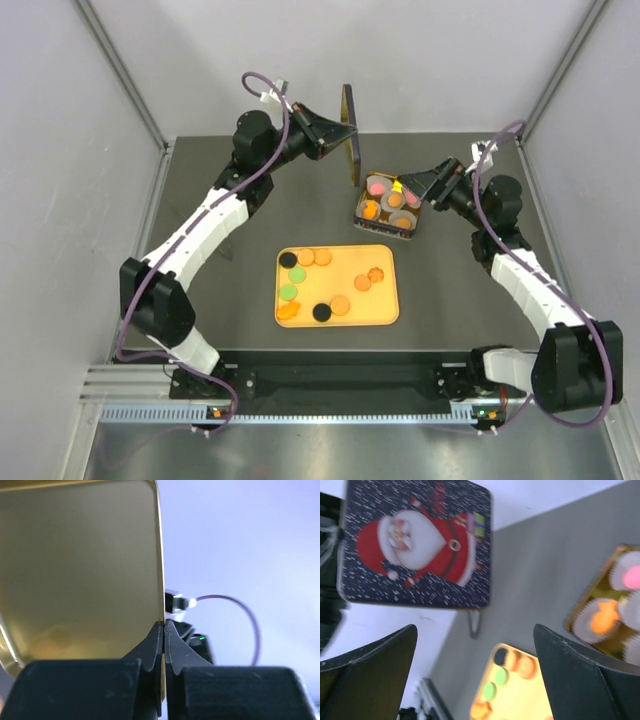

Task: Pack the cookies

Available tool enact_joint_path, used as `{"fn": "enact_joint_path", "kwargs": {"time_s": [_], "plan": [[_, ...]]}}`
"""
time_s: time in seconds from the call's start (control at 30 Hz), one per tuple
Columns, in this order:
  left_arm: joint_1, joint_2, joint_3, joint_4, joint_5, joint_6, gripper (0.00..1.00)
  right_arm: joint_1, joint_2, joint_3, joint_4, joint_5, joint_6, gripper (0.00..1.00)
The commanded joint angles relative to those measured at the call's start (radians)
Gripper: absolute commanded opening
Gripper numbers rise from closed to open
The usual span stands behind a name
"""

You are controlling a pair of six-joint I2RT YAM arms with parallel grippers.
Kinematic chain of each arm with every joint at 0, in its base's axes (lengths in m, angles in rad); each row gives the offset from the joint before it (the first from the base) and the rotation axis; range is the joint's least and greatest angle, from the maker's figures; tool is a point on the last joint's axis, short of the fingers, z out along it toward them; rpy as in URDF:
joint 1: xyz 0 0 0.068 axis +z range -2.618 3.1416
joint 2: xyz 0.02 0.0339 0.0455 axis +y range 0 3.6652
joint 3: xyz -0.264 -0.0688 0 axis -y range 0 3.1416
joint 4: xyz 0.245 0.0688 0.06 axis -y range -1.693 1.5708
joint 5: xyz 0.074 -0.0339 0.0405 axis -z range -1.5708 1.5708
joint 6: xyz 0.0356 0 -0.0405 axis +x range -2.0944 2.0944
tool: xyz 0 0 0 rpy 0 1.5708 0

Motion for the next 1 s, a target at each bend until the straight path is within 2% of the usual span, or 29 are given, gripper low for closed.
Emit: {"fn": "enact_joint_path", "kwargs": {"time_s": [0.0,0.1,0.2,0.23,0.27,0.33,0.37,0.4,0.43,0.47,0.63,0.7,0.73,0.77,0.97], "plan": [[-0.009,-0.043,-0.056,0.396,0.021,-0.306,0.00,-0.013,0.033,-0.020,0.375,-0.075,0.244,1.00],[-0.032,-0.056,-0.082,0.475,0.000,-0.364,0.00,-0.011,0.068,-0.023,0.493,-0.070,0.345,1.00],[-0.046,-0.070,-0.072,0.409,-0.019,-0.343,0.00,0.008,0.048,-0.014,0.458,-0.052,0.298,1.00],[-0.046,-0.081,-0.070,0.392,-0.026,-0.325,0.00,0.018,0.004,-0.003,0.406,-0.040,0.252,1.00],[-0.046,-0.084,-0.067,0.377,-0.036,-0.317,0.00,0.051,-0.022,0.011,0.255,0.006,0.129,1.00],[-0.046,-0.084,-0.053,0.316,-0.046,-0.305,0.00,0.106,-0.094,0.066,0.100,0.074,-0.022,1.00],[-0.046,-0.083,-0.050,0.299,-0.062,-0.303,0.00,0.189,-0.114,0.092,0.018,0.180,-0.187,1.00],[-0.046,-0.081,-0.047,0.282,-0.071,-0.300,0.00,0.238,-0.130,0.139,-0.119,0.247,-0.265,1.00],[-0.046,-0.081,-0.046,0.259,-0.077,-0.296,0.00,0.283,-0.157,0.158,-0.161,0.311,-0.335,1.00],[-0.046,-0.079,-0.047,0.249,-0.085,-0.292,0.00,0.359,-0.168,0.167,-0.191,0.420,-0.432,1.00],[-0.049,-0.063,-0.015,0.190,-0.094,-0.286,0.00,0.475,-0.208,0.155,-0.237,0.587,-0.598,1.00],[-0.053,-0.058,-0.004,0.167,-0.099,-0.282,0.00,0.563,-0.203,0.173,-0.245,0.701,-0.699,1.00],[-0.056,-0.055,-0.003,0.163,-0.099,-0.280,0.00,0.599,-0.177,0.189,-0.268,0.756,-0.765,1.00],[-0.058,-0.052,-0.001,0.157,-0.100,-0.280,0.00,0.654,-0.156,0.210,-0.286,0.873,-0.790,1.00],[-0.070,-0.050,-0.003,0.139,-0.105,-0.276,0.00,0.734,-0.007,0.360,-0.299,1.074,-0.946,1.00]]}}
